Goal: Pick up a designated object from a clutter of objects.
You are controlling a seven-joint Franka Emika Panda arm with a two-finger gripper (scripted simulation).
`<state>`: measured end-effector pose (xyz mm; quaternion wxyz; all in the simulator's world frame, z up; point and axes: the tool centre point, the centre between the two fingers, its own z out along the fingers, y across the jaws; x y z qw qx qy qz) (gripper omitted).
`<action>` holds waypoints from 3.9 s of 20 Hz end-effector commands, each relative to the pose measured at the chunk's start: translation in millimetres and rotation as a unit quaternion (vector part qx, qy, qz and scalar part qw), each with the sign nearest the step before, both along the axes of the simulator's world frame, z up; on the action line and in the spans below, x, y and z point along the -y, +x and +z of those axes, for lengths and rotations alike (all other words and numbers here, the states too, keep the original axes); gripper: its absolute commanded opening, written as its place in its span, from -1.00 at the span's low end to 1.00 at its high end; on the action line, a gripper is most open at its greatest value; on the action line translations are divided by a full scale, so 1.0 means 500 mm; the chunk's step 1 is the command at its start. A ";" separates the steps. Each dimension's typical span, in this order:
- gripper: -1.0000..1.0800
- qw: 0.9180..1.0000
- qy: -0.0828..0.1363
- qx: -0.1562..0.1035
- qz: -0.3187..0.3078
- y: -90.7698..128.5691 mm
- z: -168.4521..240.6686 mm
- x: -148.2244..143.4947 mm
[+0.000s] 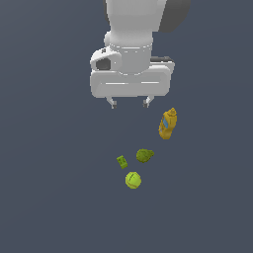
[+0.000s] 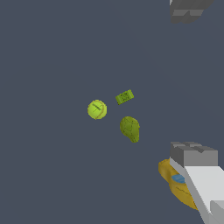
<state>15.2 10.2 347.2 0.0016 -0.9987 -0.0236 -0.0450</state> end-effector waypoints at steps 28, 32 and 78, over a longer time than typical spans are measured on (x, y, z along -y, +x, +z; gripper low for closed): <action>0.92 1.000 0.013 -0.002 -0.027 0.060 -0.045 -0.007; 0.92 0.999 0.017 -0.008 -0.051 0.093 -0.090 -0.011; 0.92 0.975 0.007 -0.045 -0.219 0.248 -0.605 -0.037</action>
